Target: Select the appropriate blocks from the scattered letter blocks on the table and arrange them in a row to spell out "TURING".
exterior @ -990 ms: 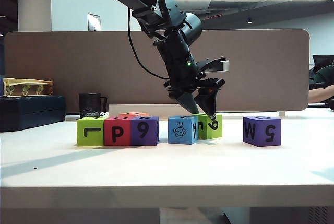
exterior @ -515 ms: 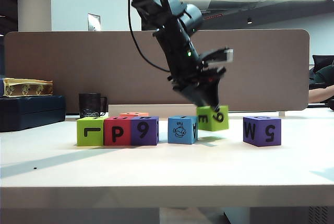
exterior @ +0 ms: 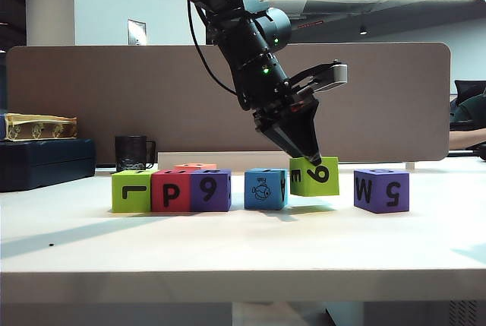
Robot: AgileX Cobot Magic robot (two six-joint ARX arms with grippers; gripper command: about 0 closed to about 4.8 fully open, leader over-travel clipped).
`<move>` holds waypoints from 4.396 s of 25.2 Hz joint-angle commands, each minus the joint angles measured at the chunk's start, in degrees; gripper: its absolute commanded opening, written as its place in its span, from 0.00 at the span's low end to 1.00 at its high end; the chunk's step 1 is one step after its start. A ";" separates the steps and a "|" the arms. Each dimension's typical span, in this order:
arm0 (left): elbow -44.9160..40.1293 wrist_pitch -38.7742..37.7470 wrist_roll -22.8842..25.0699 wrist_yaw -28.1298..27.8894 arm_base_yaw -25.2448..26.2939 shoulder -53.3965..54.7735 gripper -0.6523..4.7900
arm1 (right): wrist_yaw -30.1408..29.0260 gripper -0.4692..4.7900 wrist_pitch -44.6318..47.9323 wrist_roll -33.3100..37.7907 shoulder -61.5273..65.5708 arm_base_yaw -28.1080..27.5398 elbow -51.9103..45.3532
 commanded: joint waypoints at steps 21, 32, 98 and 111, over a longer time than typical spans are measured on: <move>0.07 1.44 14.27 1.27 1.20 2.34 0.53 | -0.11 0.09 0.04 -0.17 -0.02 0.04 0.02; 0.28 2.54 13.64 1.01 0.87 1.49 0.78 | -0.11 0.09 0.04 -0.17 -0.02 0.02 0.02; 0.28 14.03 -1.05 -4.24 -4.92 4.96 0.44 | -0.28 0.09 -0.33 -0.17 -0.07 0.04 -0.04; 0.26 10.21 3.82 -4.87 -4.48 4.42 0.46 | -0.31 0.09 -0.96 -0.17 -0.04 0.04 -0.07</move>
